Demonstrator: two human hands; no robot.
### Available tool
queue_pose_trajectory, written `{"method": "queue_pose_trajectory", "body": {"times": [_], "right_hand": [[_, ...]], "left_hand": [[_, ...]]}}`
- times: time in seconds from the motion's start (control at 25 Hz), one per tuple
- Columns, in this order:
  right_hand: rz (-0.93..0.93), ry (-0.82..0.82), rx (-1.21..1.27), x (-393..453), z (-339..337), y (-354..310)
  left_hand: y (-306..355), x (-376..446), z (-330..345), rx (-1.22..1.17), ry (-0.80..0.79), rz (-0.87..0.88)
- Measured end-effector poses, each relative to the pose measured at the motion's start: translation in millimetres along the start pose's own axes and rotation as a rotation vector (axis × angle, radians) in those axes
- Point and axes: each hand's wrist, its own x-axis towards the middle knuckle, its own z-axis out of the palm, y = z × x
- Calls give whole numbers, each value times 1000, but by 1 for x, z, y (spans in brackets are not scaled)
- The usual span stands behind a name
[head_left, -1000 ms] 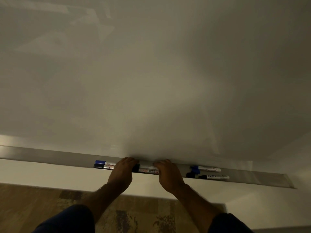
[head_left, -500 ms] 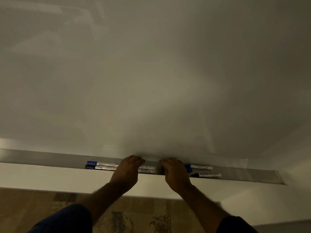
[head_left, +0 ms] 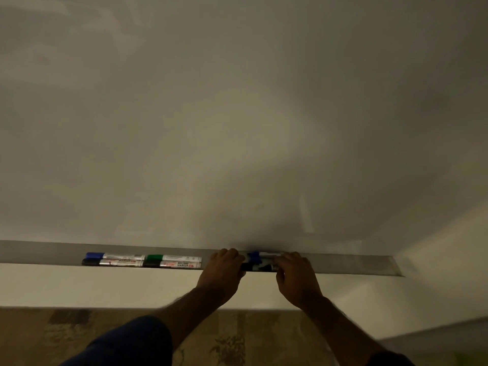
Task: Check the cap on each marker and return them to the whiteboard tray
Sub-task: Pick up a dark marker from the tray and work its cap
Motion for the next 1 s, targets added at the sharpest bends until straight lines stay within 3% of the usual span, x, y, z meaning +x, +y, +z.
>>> {"method": "queue_pose_trajectory", "body": {"times": [0.4,0.8,0.88,1.0], "right_hand": [[-44,-124,-44,3,-4,23],[-49,-252,-30,17,-13,21],[-86,-225,-37,16,-19,19],[-142,-51,88,20,-42,4]], "left_hand": [[8,14,4,100,-68,7],[3,13,-43,-33,94,44],[4,12,-64,-107,155,24],[12,10,-98,-171,281,15]]}}
